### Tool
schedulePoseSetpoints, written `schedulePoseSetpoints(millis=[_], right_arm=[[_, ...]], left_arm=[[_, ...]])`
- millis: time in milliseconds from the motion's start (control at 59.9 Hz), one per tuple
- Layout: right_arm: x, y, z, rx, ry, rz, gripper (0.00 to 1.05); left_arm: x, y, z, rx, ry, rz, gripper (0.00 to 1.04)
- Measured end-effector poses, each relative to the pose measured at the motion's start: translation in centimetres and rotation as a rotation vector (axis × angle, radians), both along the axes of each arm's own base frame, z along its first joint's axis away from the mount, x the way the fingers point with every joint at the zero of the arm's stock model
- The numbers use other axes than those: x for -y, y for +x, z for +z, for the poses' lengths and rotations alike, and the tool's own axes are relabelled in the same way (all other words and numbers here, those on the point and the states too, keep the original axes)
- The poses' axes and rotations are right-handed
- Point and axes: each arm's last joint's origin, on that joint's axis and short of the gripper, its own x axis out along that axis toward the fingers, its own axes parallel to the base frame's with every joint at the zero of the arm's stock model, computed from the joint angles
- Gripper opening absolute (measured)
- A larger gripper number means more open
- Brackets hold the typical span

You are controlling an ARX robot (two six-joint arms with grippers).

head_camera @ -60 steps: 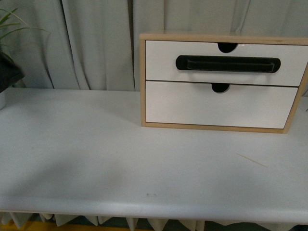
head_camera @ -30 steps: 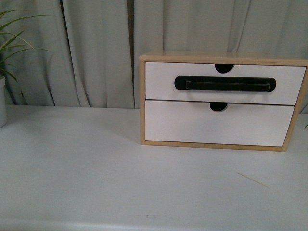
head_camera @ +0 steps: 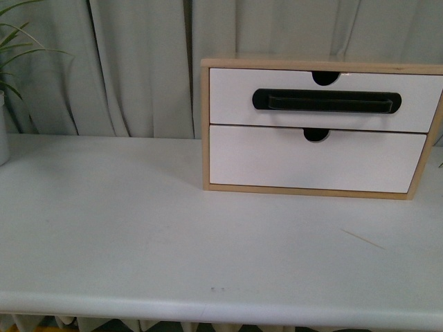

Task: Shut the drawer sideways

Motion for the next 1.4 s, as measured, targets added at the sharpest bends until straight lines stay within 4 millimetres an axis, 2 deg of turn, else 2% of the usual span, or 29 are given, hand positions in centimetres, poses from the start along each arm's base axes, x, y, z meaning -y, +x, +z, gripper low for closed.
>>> schedulePoseSetpoints(millis=[167, 267, 418, 768, 818, 1203, 1303, 1336, 1403], right_arm=[[0.0, 0.0, -0.5, 0.001, 0.000, 0.000, 0.01], [0.0, 0.0, -1.5, -0.001, 0.001, 0.000, 0.01], [0.0, 0.0, -1.5, 0.001, 0.003, 0.000, 0.01], [0.0, 0.0, -1.5, 0.001, 0.003, 0.000, 0.01], [0.0, 0.0, -1.5, 0.001, 0.003, 0.001, 0.07], [0.0, 0.0, -1.5, 0.001, 0.003, 0.000, 0.74], [0.0, 0.0, -1.5, 0.001, 0.003, 0.000, 0.95], [0.0, 0.0, -1.5, 0.001, 0.005, 0.000, 0.98], [0.0, 0.0, -1.5, 0.001, 0.005, 0.000, 0.95]], left_arm=[[0.0, -0.4, -0.7, 0.009, 0.002, 0.000, 0.04], [0.0, -0.5, -1.0, 0.010, 0.002, -0.002, 0.04], [0.0, -1.5, -1.3, 0.000, 0.002, -0.002, 0.04], [0.0, -1.6, -1.3, 0.006, 0.002, -0.001, 0.04], [0.0, -1.6, -1.3, 0.006, 0.002, -0.001, 0.05], [0.0, -1.6, -1.3, 0.006, 0.002, -0.001, 0.73], [0.0, -1.6, -1.3, 0.006, 0.002, -0.001, 0.92], [0.0, -1.6, -1.3, 0.006, 0.003, -0.001, 1.00], [0.0, -1.6, -1.3, 0.006, 0.003, -0.002, 0.98]])
